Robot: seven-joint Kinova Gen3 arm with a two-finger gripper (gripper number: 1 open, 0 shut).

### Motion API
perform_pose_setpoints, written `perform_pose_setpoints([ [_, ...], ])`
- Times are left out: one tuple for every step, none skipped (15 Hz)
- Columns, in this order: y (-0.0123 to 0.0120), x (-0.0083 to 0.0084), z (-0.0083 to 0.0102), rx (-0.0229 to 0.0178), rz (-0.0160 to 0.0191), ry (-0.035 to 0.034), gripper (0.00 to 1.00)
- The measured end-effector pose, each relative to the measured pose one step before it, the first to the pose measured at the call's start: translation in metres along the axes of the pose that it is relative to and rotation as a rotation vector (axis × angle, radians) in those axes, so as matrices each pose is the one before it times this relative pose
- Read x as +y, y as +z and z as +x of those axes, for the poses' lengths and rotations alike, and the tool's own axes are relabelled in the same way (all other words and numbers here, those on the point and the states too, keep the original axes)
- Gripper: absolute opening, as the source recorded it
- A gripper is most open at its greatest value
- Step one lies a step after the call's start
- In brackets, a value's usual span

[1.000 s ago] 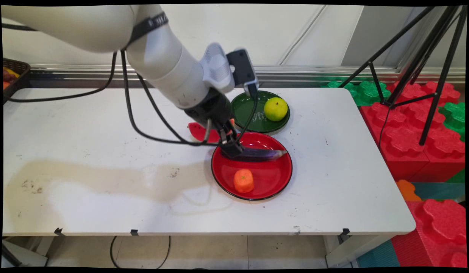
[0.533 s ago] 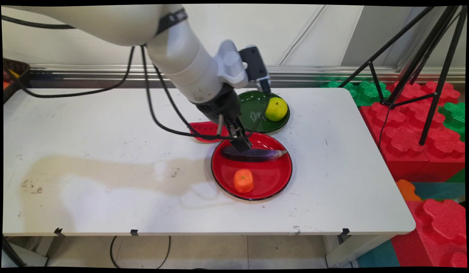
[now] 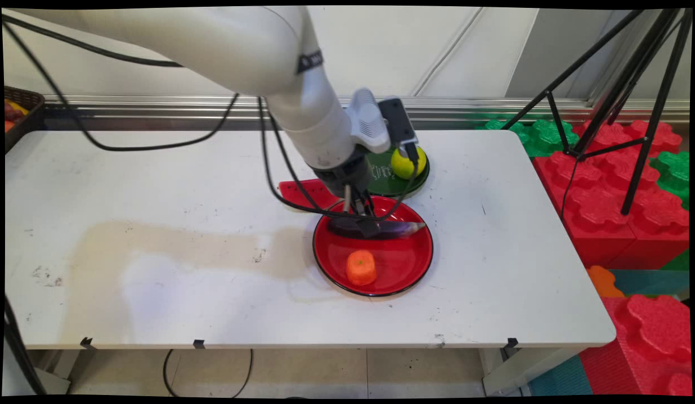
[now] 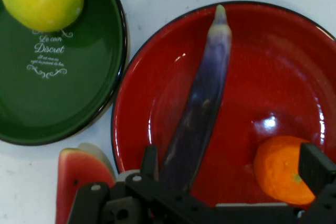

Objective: Pick up the eggplant from the red plate

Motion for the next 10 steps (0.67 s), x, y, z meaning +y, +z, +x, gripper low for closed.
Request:
perform_pose_setpoints([
  [0.00614,-0.00052,0.0019,-0.00628,-0.0012,0.00054,1.0],
  [0.00912,-0.00086,0.00297,-0.00912,-0.00135,0.00063,1.0],
  [0.0058,-0.00085,0.00202,-0.00555,-0.00046,-0.0002,1.0],
  [0.00879,-0.00108,0.00292,-0.00809,-0.00141,0.00048,1.0],
  [0.00582,-0.00077,0.00201,-0.00468,-0.00147,0.0004,1.0],
  [0.00857,-0.00123,0.00235,-0.00768,-0.00256,0.00111,1.0],
  [0.00551,-0.00096,0.00146,-0.00518,-0.00141,0.00118,1.0],
  [0.00796,-0.00144,0.00173,-0.00751,-0.00233,0.0018,1.0],
  [0.00516,-0.00112,0.00111,-0.00516,-0.00096,0.0016,1.0],
  [0.00699,-0.00152,0.00123,-0.00724,-0.00172,0.00231,1.0],
])
